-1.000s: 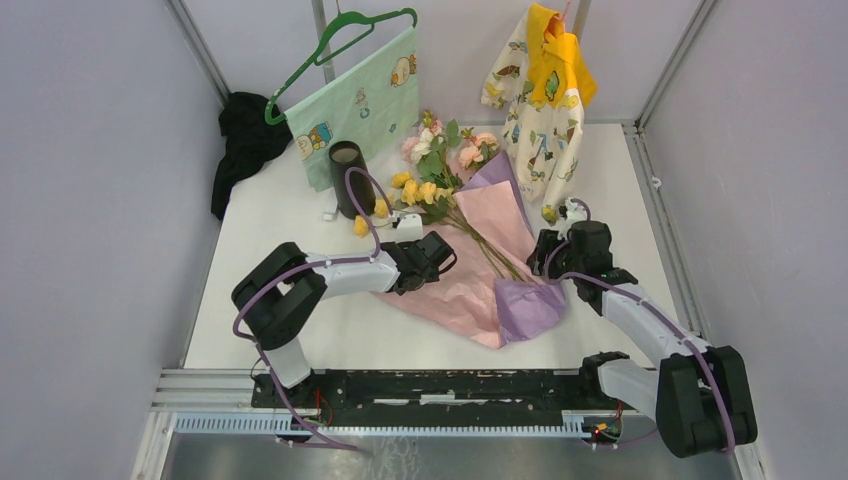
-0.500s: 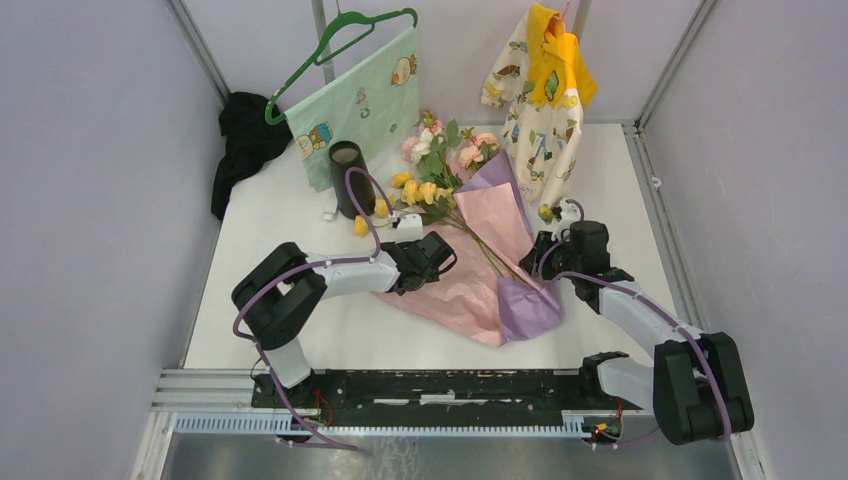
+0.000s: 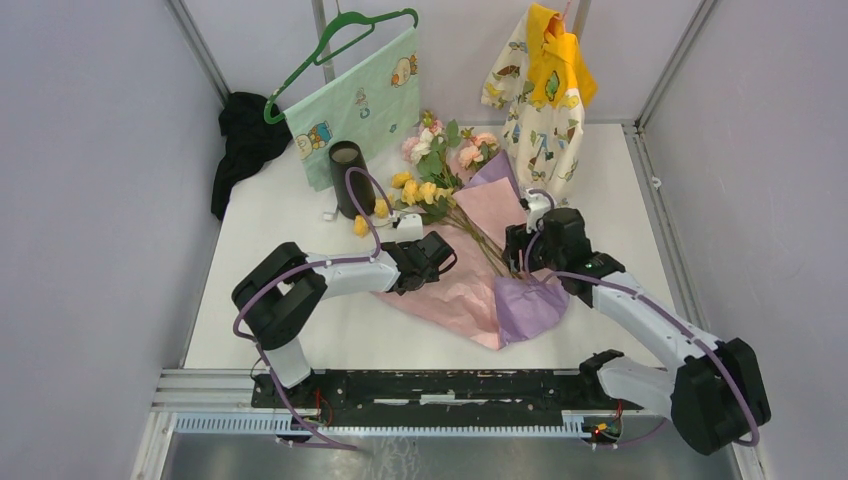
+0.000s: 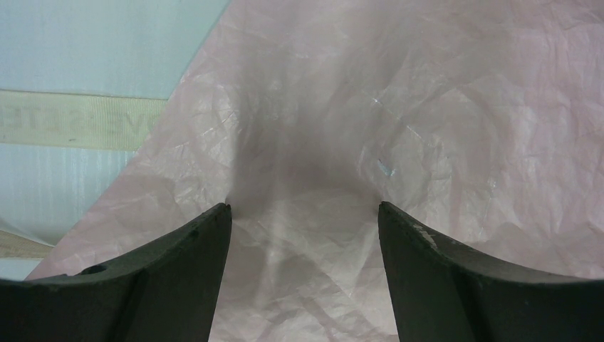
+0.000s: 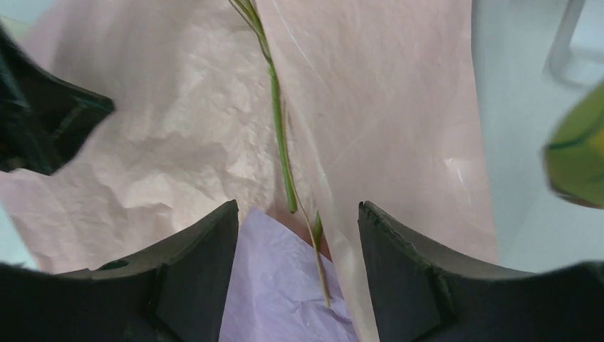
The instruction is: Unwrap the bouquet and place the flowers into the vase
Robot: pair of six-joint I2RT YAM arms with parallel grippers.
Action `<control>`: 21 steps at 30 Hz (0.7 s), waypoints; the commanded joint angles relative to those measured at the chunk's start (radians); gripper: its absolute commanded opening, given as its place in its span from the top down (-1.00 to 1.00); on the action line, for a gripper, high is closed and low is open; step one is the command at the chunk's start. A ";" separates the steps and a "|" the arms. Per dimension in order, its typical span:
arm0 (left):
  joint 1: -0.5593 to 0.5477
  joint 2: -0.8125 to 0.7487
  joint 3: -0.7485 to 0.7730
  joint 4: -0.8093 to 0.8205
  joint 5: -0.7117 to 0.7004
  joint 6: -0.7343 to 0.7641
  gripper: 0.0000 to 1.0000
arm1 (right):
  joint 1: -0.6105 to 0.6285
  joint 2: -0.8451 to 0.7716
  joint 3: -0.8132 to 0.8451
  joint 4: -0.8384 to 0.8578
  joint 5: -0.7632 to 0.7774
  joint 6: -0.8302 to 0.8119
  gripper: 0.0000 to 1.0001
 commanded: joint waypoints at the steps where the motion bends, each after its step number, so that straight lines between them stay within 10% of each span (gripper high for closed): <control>1: 0.002 0.030 -0.002 -0.065 -0.013 -0.012 -0.63 | 0.039 0.091 0.017 -0.077 0.159 -0.050 -0.35; 7: 0.001 0.022 -0.004 -0.072 -0.021 -0.015 -0.63 | 0.068 0.164 0.035 -0.076 0.351 -0.060 -0.24; 14: 0.000 0.024 -0.006 -0.073 -0.026 -0.015 -0.63 | 0.068 0.171 0.059 -0.088 0.525 -0.038 0.96; 21: 0.002 0.020 -0.012 -0.073 -0.031 -0.018 -0.63 | -0.027 0.066 -0.020 -0.134 0.684 0.093 1.00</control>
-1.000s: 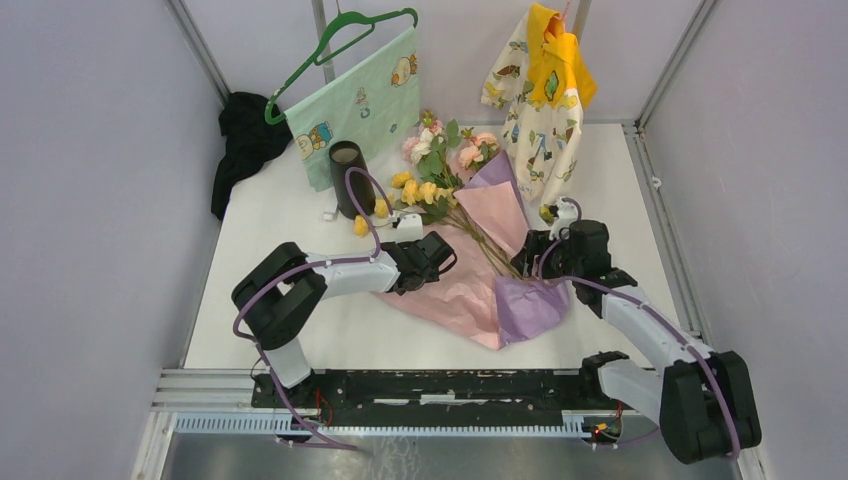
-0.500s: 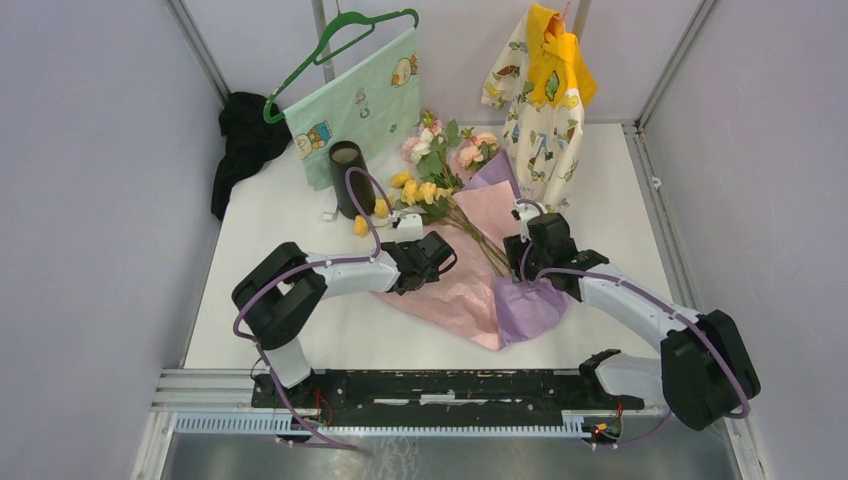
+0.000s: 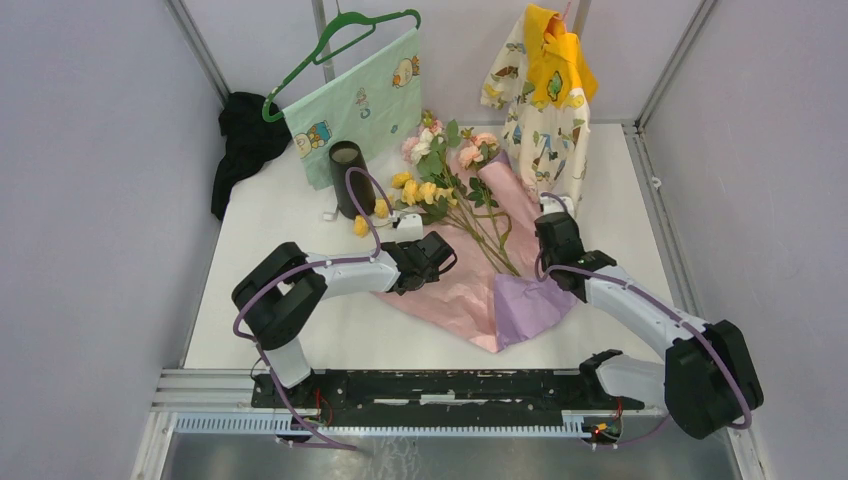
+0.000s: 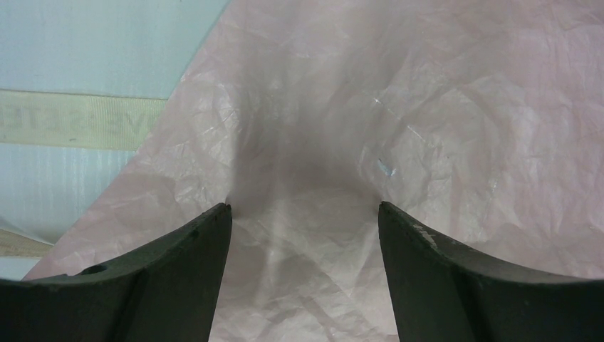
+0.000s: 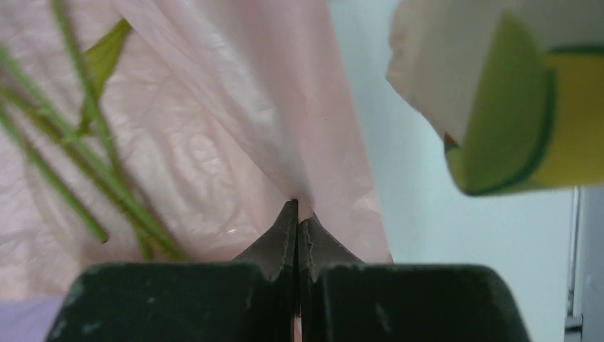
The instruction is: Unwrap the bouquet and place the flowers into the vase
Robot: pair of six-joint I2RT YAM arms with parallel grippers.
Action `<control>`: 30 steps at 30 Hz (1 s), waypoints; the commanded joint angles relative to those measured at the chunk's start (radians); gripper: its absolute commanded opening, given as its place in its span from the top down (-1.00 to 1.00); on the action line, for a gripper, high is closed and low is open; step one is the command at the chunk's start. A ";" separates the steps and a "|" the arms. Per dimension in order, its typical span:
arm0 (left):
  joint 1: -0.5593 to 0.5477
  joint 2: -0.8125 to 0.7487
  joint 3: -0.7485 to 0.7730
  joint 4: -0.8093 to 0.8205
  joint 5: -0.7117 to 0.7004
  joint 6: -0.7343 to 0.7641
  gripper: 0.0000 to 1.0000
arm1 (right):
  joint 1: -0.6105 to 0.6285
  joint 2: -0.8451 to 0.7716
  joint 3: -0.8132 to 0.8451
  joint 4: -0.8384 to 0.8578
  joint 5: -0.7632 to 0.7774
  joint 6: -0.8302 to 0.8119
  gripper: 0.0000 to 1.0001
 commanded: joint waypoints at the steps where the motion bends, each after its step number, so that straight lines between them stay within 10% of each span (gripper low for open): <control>1: 0.001 0.020 -0.012 -0.072 -0.028 -0.017 -0.63 | -0.105 -0.081 -0.054 -0.019 0.130 0.095 1.00; 7: 0.001 0.014 -0.016 -0.068 -0.027 -0.015 -0.63 | -0.231 -0.094 -0.121 -0.021 0.146 0.089 1.00; 15: 0.002 0.001 -0.030 -0.068 -0.036 -0.018 -0.63 | -0.328 -0.041 -0.145 -0.014 0.151 0.083 0.22; 30: 0.018 -0.008 -0.018 -0.104 -0.071 -0.023 -0.63 | -0.292 -0.385 0.063 -0.010 -0.239 0.008 0.18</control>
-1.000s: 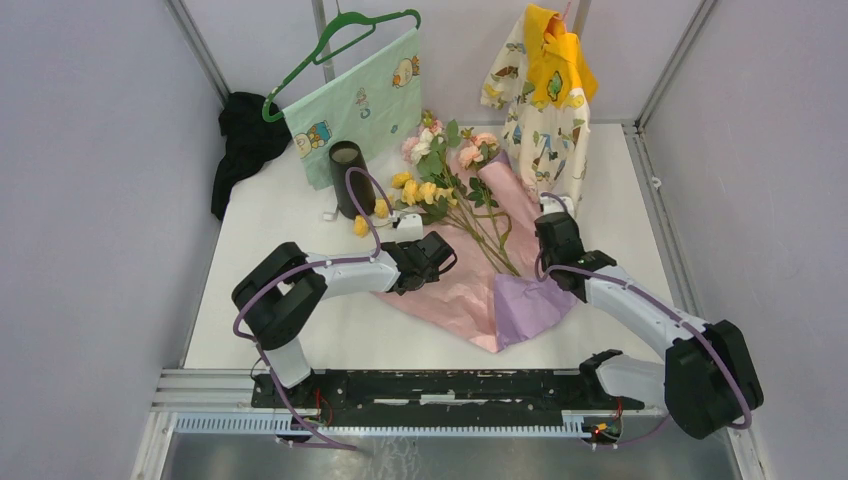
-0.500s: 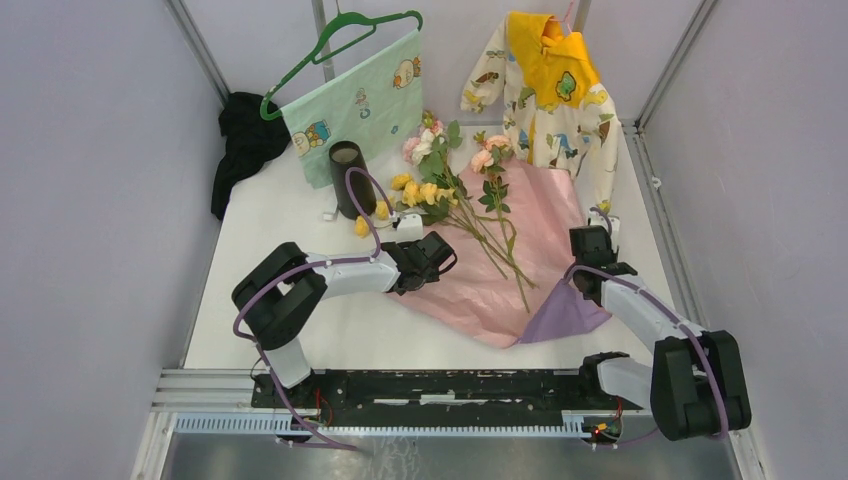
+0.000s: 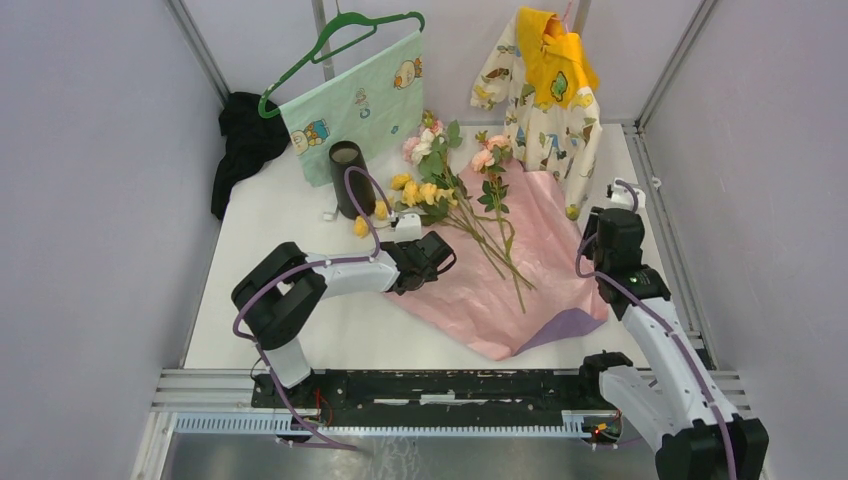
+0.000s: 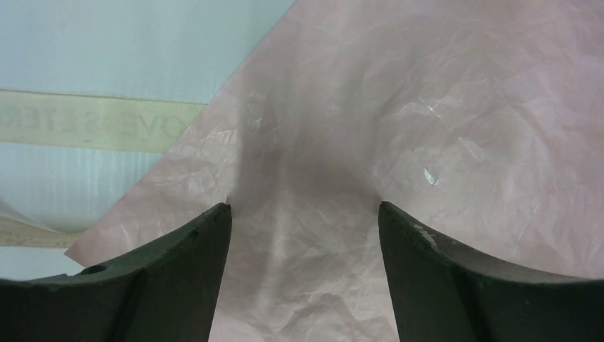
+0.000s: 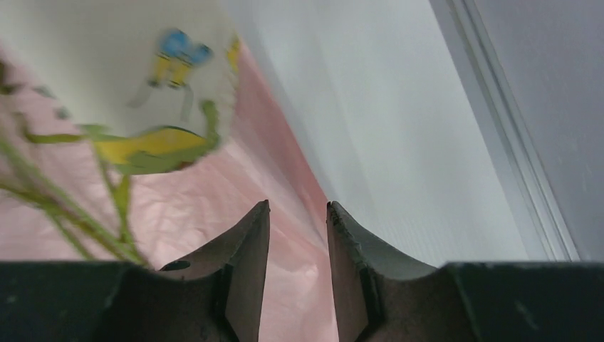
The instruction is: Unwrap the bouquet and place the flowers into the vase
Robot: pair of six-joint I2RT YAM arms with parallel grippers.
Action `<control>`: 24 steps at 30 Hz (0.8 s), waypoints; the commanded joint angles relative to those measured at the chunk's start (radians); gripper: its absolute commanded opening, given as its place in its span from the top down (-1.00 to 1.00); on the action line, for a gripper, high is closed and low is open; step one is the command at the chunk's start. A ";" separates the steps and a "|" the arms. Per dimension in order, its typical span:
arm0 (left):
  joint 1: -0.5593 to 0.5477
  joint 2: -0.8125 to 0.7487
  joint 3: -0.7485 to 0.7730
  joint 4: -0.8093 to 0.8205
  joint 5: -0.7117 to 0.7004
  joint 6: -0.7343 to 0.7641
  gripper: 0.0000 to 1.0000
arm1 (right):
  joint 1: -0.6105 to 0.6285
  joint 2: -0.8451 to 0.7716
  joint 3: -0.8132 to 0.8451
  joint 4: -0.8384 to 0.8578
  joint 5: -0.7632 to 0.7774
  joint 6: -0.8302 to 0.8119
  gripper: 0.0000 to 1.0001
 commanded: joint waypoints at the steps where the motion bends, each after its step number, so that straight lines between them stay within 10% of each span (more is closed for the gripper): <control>1: 0.016 -0.013 -0.012 -0.110 -0.068 -0.022 -0.63 | 0.029 -0.049 0.090 0.039 -0.248 -0.056 0.18; 13: 0.008 -0.114 0.055 -0.164 -0.045 0.002 -0.62 | 0.362 0.139 0.024 -0.029 -0.411 -0.051 0.48; 24: -0.015 -0.263 0.118 -0.065 0.155 0.127 -0.62 | 0.668 -0.198 -0.141 -0.249 -0.410 0.263 0.73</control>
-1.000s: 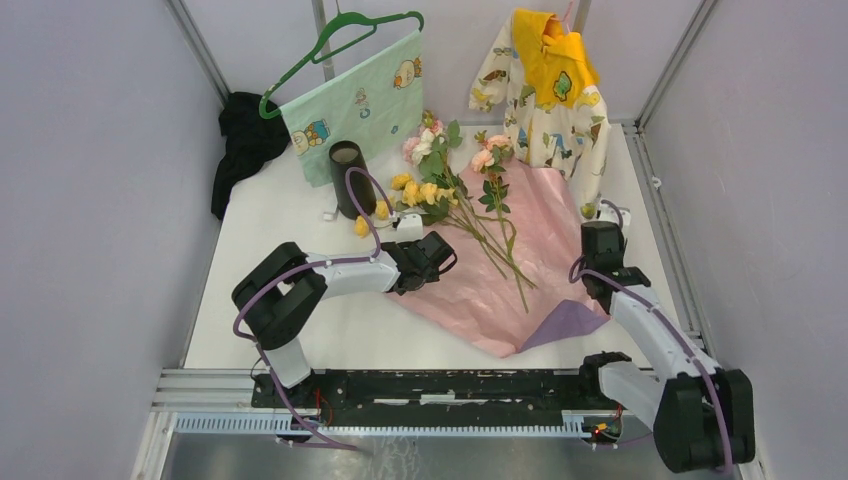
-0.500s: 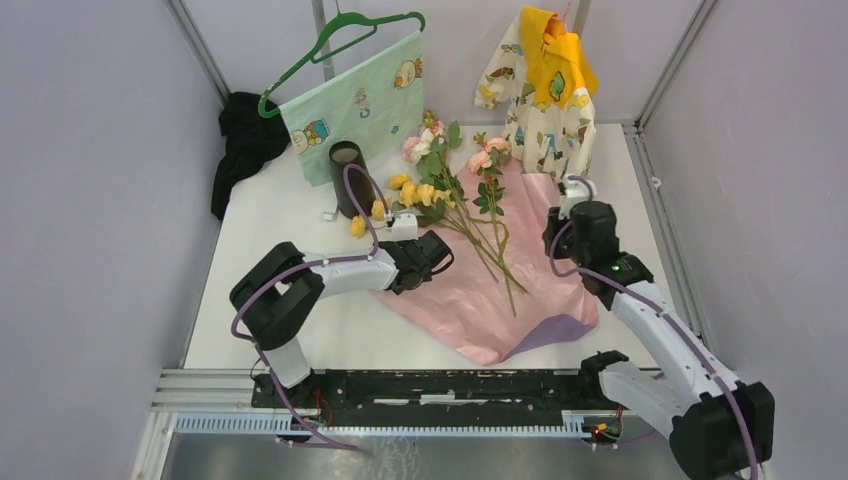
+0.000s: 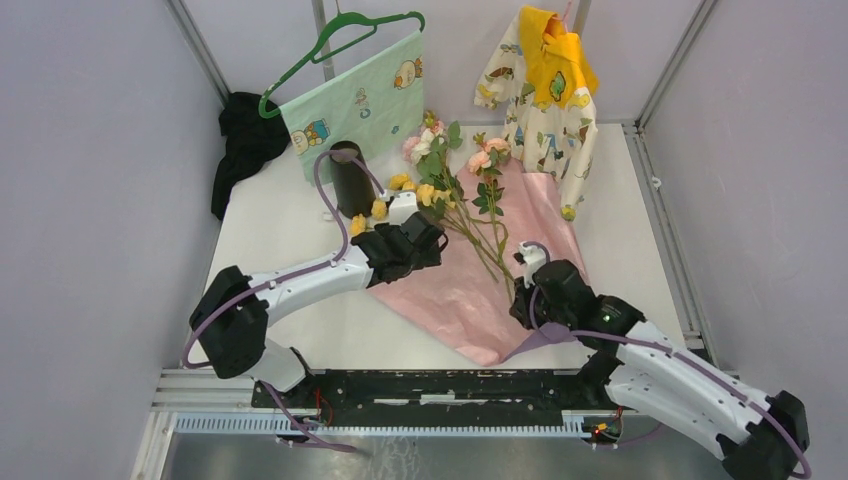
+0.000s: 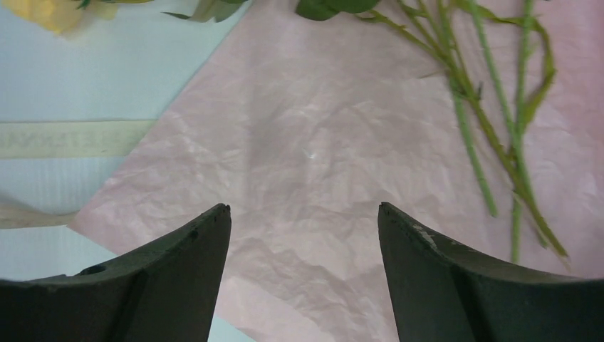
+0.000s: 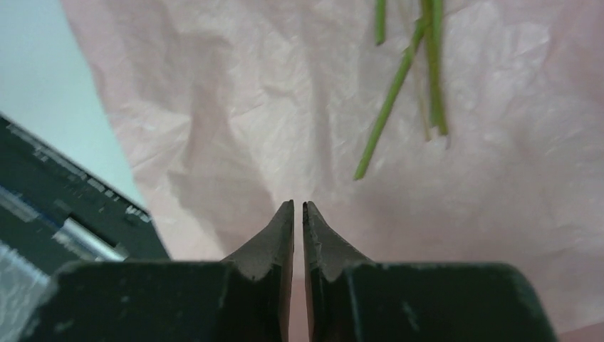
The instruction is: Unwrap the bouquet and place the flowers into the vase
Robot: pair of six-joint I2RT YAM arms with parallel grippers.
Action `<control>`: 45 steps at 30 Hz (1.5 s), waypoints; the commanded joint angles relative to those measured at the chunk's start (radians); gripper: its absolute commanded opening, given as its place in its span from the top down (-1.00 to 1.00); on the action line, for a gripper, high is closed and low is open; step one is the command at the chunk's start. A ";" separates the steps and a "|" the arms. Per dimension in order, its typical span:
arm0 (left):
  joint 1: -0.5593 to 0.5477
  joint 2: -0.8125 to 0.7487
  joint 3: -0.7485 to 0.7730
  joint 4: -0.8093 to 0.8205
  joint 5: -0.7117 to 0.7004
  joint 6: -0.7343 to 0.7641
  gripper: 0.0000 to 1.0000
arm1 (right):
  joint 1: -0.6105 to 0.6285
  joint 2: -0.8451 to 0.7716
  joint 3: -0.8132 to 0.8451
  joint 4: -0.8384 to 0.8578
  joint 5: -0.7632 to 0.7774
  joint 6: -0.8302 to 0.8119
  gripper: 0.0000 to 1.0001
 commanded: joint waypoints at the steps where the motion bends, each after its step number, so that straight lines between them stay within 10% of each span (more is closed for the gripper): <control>1: -0.014 -0.033 0.053 0.064 0.102 0.079 -0.62 | 0.121 -0.134 -0.012 -0.114 0.006 0.205 0.73; 10: -0.053 -0.017 0.019 0.232 0.317 0.134 -0.62 | 0.531 -0.039 0.155 -0.335 0.426 0.430 0.74; 20: -0.225 0.164 0.029 0.479 0.637 0.240 -0.50 | 0.540 0.029 0.490 -0.296 0.924 0.338 0.71; 35: -0.347 0.411 0.230 0.308 0.938 0.481 -0.38 | 0.541 0.068 0.637 -0.040 1.046 0.012 0.68; 45: -0.477 0.318 0.208 0.154 0.913 0.660 -0.41 | 0.540 0.140 0.689 0.097 1.077 -0.137 0.32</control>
